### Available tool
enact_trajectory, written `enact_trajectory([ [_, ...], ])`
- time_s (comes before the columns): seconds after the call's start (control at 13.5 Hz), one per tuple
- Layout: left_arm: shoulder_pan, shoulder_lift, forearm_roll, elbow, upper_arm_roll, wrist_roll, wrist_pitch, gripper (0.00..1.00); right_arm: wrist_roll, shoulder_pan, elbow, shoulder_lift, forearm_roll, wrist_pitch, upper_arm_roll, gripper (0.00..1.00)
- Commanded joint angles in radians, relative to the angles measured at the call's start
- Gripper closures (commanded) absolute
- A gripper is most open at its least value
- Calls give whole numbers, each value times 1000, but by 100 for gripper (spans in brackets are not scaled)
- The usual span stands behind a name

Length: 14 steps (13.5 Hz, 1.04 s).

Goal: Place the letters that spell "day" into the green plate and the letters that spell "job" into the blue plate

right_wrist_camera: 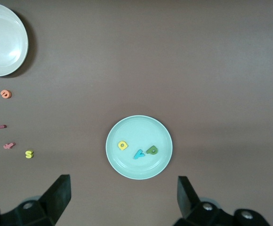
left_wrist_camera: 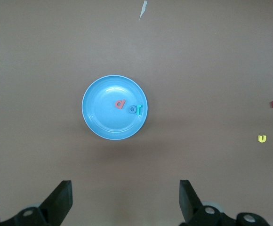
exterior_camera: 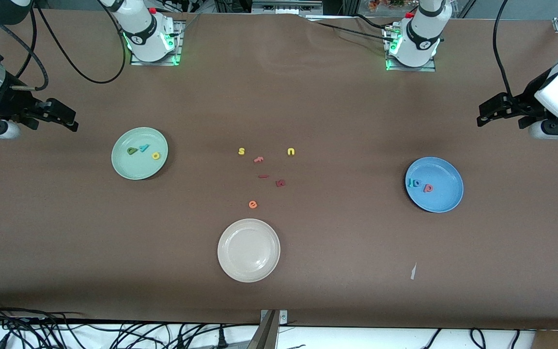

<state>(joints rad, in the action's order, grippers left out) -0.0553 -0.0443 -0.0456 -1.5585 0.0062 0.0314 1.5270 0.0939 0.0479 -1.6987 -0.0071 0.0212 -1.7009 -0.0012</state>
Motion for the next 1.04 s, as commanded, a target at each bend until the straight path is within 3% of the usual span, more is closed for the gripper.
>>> enact_trajectory([
  [0.0,-6,-13,-8,37,-11,-1,-24,0,-13,3,-4,-11,-15,10,-3,0],
  [0.96,-6,-14,-8,40,-11,-1,-24,0,-13,3,-2,-5,-15,10,-3,0],
])
